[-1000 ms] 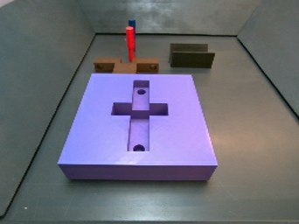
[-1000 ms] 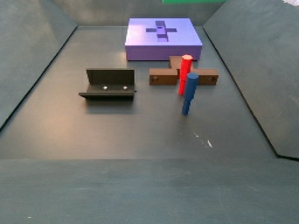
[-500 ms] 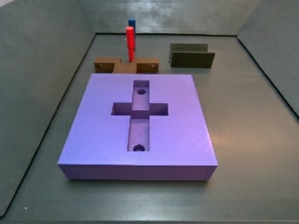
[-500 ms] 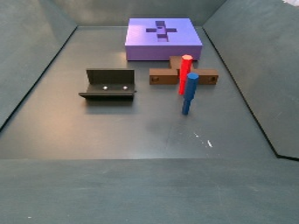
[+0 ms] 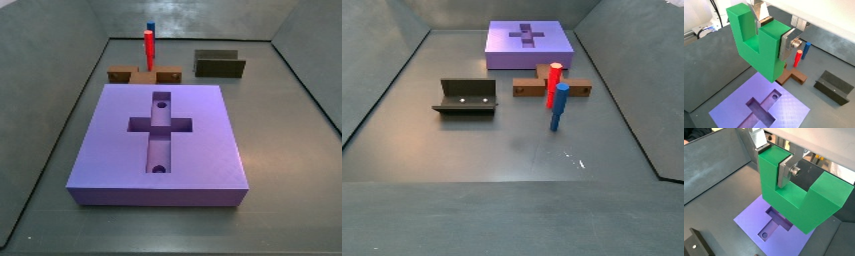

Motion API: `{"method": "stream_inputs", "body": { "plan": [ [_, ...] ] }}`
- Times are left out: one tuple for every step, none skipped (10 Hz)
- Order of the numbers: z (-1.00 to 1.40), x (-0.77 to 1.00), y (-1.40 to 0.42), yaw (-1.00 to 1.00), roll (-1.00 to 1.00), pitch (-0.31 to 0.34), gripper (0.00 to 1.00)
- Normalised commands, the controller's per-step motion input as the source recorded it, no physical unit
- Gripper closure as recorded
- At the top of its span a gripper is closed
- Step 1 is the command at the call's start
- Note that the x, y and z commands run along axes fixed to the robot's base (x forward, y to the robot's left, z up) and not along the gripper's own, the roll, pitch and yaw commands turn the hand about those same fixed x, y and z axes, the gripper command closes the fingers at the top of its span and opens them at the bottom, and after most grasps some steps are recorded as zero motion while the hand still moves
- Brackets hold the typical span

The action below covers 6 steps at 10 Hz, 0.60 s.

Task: Pick up the green object. Move up. Move to above the board. Insert the green object.
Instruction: Insert the green object.

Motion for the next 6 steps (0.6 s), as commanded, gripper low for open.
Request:
{"method": "stream_inputs", "body": {
  "plan": [
    [-0.05, 0.00, 0.00, 0.00, 0.00, 0.000, 1.00],
    [-0.56, 0.00, 0.00, 0.00, -0.06, -0.136, 1.00],
    [-0.98, 0.10, -0.17, 0.00, 0.02, -0.141, 1.00],
    [-1.00, 0.15, -0.27, 0.00, 0.07, -0.119, 1.00],
    [-1.00, 0.12, -0.28, 0.00, 0.06, -0.111, 1.00],
    [-0.95, 0.25, -0.36, 0.03, 0.08, -0.129, 1.00]
  ]
}}
